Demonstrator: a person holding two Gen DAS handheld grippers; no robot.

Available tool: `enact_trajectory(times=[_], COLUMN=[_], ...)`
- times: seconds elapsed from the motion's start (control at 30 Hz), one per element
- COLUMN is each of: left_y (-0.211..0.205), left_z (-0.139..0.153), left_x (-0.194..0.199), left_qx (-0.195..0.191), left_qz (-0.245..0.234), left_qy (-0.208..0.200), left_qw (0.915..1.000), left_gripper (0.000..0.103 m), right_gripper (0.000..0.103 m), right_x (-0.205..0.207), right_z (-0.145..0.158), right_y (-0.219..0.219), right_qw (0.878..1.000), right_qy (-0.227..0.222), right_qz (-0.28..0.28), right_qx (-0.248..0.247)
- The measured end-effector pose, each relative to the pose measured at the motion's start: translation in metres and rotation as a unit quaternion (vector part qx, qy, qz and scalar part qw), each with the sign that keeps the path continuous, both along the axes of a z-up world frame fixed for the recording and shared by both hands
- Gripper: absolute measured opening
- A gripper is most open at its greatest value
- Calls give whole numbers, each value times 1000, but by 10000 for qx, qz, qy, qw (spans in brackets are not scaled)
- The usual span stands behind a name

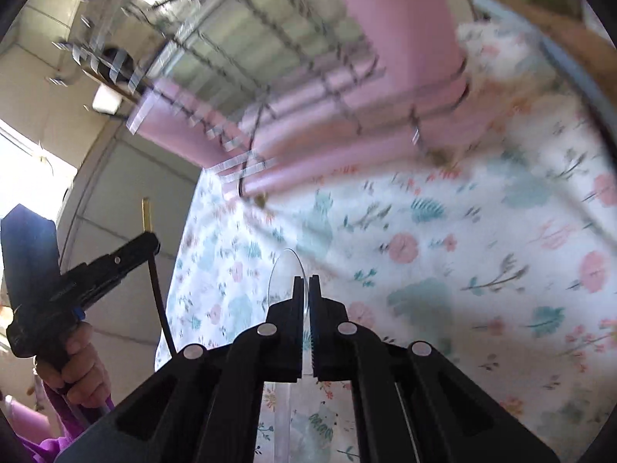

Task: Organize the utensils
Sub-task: 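Carry the chopstick with left tool while right tool carries the clear utensil into pink cup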

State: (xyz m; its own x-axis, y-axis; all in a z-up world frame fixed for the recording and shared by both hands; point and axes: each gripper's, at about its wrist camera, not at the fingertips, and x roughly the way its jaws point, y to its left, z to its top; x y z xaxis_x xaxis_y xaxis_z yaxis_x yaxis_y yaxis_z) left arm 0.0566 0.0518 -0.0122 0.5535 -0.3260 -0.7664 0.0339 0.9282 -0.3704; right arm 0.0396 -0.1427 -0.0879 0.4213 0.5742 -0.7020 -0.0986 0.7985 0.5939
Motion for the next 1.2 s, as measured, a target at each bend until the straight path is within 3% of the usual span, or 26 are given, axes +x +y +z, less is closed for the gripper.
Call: enact_trajectory(times=[0.2, 0.37, 0.6, 0.83, 0.93, 1.07, 1.2], left_y=[11, 20, 32, 27, 23, 17, 5], left_z=[27, 58, 118, 178, 201, 216, 219], left_x=[-8, -14, -14, -9, -4, 4, 15], left_qx=[-68, -58, -26, 73, 143, 259, 687], left_qz=[156, 312, 606, 878, 1030, 1169, 1317], left_qy=[-408, -868, -1752, -2696, -3135, -3445, -3761], left_qw=[9990, 9957, 9827, 9589, 9439, 9311, 9146], left_gripper=[5, 5, 5, 5, 5, 5, 5], right_gripper=[2, 2, 2, 2, 2, 2, 2], right_x=[-11, -16, -18, -14, -8, -3, 4], right_z=[40, 84, 161, 211, 227, 239, 240], right_y=[-31, -56, -86, -98, -101, -98, -87], right_qw=[9962, 9852, 9517, 9122, 8922, 8693, 8432], right_qy=[-720, -1458, -2711, -3655, -3993, -4350, -4710], right_qz=[-493, -895, -1440, -1826, -2066, -2245, -2331], right_qx=[3, -54, -95, -301, -429, -692, -1133])
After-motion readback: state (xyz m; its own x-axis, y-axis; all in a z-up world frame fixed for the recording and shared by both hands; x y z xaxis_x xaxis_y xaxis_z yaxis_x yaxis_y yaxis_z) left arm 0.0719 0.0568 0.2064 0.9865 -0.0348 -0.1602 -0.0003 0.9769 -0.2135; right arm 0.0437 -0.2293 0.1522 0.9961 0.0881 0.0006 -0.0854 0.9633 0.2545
